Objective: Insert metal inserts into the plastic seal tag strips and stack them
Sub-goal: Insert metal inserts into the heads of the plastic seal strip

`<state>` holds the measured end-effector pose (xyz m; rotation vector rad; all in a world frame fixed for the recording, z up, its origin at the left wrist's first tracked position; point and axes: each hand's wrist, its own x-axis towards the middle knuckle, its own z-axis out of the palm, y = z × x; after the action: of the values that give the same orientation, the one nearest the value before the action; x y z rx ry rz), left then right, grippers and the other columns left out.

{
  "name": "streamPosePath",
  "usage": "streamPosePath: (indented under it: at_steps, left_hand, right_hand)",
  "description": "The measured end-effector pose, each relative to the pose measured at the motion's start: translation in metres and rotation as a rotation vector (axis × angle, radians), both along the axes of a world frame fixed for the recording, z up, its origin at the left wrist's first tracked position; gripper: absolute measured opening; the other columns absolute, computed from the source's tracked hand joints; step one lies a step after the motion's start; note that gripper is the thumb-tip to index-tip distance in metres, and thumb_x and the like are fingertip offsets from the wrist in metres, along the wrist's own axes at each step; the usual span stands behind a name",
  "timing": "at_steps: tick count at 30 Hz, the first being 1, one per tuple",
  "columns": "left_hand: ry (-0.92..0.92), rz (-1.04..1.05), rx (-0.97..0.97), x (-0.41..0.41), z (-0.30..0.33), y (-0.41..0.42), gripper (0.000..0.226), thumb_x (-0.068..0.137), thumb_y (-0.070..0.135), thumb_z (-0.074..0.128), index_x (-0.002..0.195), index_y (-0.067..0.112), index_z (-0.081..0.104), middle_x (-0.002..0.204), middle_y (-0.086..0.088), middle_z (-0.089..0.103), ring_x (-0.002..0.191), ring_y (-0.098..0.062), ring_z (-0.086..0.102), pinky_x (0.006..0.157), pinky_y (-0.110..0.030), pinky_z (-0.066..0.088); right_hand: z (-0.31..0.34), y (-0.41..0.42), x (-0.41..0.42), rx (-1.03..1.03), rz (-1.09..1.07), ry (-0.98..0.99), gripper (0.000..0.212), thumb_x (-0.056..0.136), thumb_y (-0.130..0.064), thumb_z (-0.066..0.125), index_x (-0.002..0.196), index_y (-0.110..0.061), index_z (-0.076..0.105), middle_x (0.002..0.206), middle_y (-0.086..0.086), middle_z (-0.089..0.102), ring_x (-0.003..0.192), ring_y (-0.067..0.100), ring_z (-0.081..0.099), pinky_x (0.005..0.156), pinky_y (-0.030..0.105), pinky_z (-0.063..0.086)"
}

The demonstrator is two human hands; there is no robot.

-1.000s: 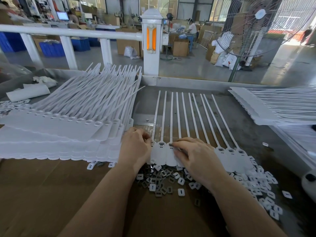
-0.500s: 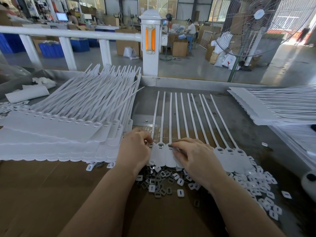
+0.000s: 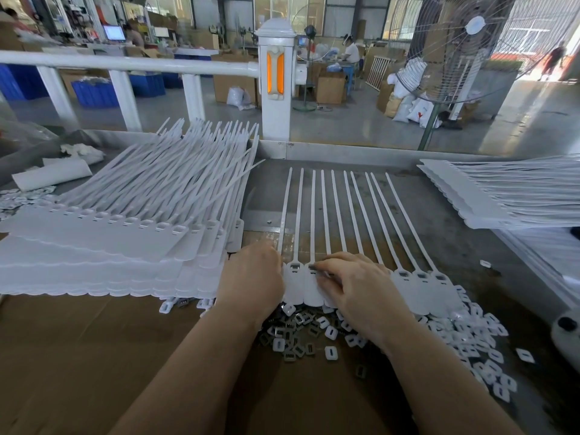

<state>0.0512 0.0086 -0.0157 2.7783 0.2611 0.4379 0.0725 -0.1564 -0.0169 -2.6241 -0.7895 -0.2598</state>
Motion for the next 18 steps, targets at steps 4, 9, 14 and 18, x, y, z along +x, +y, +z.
streamPosePath:
  at_steps: [4,9,14,18]
  left_hand:
    - [-0.021,0.018,-0.058,-0.0038,0.0039,0.0006,0.027,0.086,0.009,0.050,0.097,0.022,0.072,0.100,0.006,0.066,0.084,-0.013,0.059,0.070,-0.020,0.043]
    - [-0.055,0.066,-0.129,-0.0079,0.0062,0.0016,0.026,0.086,0.013,0.053,0.097,0.026,0.073,0.100,0.006,0.070,0.085,-0.012,0.062,0.069,-0.015,0.039]
    - [-0.043,0.079,-0.163,-0.0078,0.0060,-0.0002,0.025,0.086,0.012,0.051,0.090,0.025,0.072,0.098,0.007,0.068,0.080,-0.013,0.056,0.068,-0.022,0.042]
    - [-0.028,0.090,-0.171,-0.0072,0.0048,0.0003,0.025,0.086,0.012,0.049,0.086,0.026,0.070,0.097,0.009,0.064,0.077,-0.011,0.049,0.068,-0.024,0.040]
  right_hand:
    - [0.0016,-0.0002,-0.0011,0.011,0.000,-0.002,0.028,0.096,-0.035,0.043,0.119,-0.035,0.059,0.124,-0.017,0.056,0.115,0.004,0.045,0.093,0.021,0.025]
    - [0.0020,-0.0004,-0.0009,0.011,0.003,-0.003,0.028,0.096,-0.034,0.044,0.120,-0.035,0.059,0.124,-0.018,0.056,0.115,0.003,0.045,0.095,0.022,0.026]
    - [0.0017,-0.0004,-0.0007,0.016,0.002,-0.005,0.028,0.096,-0.035,0.044,0.120,-0.034,0.059,0.125,-0.017,0.055,0.116,0.003,0.044,0.096,0.022,0.025]
    - [0.0025,-0.0001,-0.0018,0.022,0.004,-0.005,0.029,0.096,-0.036,0.043,0.121,-0.035,0.058,0.126,-0.017,0.055,0.117,0.003,0.043,0.094,0.021,0.023]
